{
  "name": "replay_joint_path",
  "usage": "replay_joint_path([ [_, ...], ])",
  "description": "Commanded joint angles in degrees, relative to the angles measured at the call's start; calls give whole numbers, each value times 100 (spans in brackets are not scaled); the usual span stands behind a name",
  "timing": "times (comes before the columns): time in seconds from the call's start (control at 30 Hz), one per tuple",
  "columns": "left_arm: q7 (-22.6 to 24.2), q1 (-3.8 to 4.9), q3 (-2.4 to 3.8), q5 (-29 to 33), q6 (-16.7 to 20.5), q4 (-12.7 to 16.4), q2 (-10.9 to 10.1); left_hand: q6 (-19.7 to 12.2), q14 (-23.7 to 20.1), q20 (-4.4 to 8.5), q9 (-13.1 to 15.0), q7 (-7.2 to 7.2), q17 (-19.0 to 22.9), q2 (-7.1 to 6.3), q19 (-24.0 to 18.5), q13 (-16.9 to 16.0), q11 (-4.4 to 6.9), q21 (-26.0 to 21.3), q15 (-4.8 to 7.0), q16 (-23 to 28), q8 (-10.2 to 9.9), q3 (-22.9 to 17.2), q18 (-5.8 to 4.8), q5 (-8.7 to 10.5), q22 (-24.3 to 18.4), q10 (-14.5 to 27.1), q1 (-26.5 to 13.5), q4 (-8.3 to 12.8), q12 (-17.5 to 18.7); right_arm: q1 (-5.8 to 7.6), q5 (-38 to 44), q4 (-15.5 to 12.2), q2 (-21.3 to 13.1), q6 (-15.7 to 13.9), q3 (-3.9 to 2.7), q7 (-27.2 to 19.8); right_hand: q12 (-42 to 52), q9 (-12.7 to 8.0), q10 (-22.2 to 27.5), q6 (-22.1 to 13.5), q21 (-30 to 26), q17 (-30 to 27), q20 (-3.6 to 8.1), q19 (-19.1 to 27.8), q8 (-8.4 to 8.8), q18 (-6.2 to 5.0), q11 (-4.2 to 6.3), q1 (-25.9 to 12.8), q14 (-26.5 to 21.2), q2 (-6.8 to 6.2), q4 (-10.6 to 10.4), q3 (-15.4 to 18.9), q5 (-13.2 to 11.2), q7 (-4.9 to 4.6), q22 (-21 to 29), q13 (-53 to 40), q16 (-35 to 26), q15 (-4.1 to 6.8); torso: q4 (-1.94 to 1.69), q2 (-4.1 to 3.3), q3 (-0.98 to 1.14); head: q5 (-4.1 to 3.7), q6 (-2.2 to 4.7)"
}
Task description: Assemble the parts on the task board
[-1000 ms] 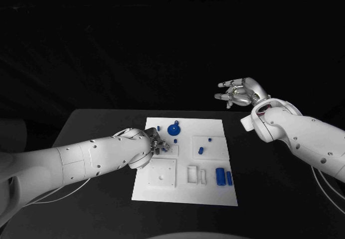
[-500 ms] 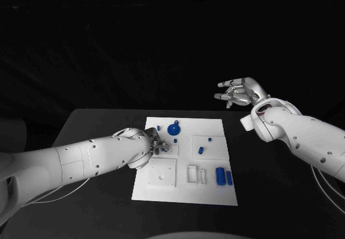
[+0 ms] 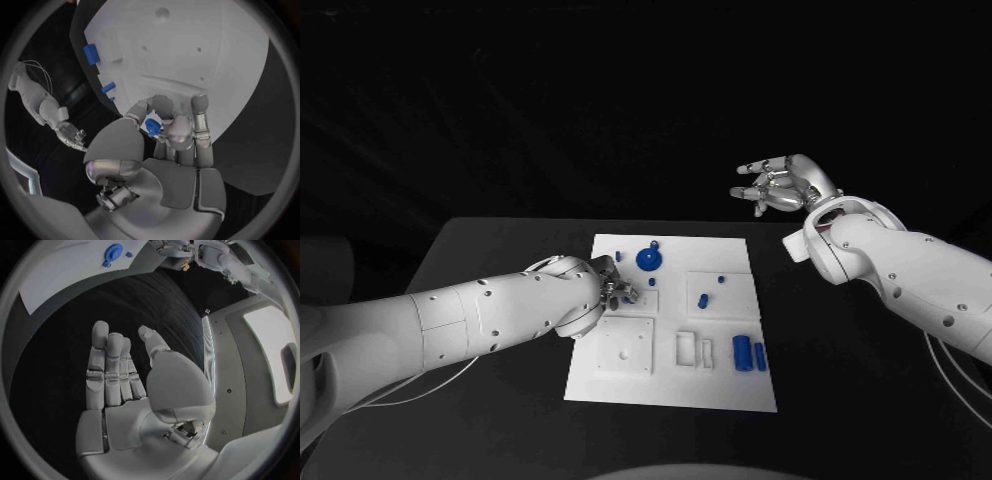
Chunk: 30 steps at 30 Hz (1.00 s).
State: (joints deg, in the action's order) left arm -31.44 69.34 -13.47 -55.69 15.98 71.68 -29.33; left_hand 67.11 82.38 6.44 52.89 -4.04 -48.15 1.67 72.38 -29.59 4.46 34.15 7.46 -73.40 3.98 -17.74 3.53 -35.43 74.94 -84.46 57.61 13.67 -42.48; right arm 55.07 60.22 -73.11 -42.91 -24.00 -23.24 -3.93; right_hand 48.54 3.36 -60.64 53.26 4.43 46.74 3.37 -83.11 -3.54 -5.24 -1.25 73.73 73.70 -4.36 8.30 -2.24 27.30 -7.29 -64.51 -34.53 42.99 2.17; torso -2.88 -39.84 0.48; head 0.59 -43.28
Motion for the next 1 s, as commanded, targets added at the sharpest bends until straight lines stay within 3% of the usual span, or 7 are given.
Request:
replay_joint_path([
  [0.03, -116, -37, -26, -22, -227, 4, -10, 1125, 3, 23, -3, 672, -9, 38, -9, -8, 105, 12, 23, -28, 27, -177, 49, -34, 96, -196, 103, 138, -19, 1, -5, 2, 5, 69, -4, -56, 22, 5, 31, 15, 18, -6, -19, 14, 15, -81, -16, -38, -37, -2, -6, -26, 32, -10, -7, 8, 28, -6, -1, 0, 0, -1, 7],
  [0.57, -163, -37, -26, -40, -391, -23, 9, 1123, 1, 22, -5, 671, -3, 43, -11, -11, 105, 15, 23, -24, 26, -181, 52, -36, 96, -194, 105, 140, -12, 1, -5, 14, 19, 81, -4, -59, 22, 5, 31, 15, 18, -6, -19, 14, 15, -81, -16, -38, -37, -2, -6, -26, 32, -10, -7, 8, 28, -6, 1, -2, 1, -1, -7],
  [1.0, -184, -36, -26, -133, -618, -136, 117, 1193, 16, -23, 3, 687, 16, 61, -6, -18, 91, 21, 0, -26, 35, -111, 59, 117, 93, -208, 100, 89, -53, 1, -5, 27, 30, 98, -4, -56, 24, 5, 32, 5, 12, -7, -17, 9, 16, -80, -14, -52, -36, 12, 4, -19, 35, -7, -7, 7, 32, -3, 1, -2, 3, 8, -21],
])
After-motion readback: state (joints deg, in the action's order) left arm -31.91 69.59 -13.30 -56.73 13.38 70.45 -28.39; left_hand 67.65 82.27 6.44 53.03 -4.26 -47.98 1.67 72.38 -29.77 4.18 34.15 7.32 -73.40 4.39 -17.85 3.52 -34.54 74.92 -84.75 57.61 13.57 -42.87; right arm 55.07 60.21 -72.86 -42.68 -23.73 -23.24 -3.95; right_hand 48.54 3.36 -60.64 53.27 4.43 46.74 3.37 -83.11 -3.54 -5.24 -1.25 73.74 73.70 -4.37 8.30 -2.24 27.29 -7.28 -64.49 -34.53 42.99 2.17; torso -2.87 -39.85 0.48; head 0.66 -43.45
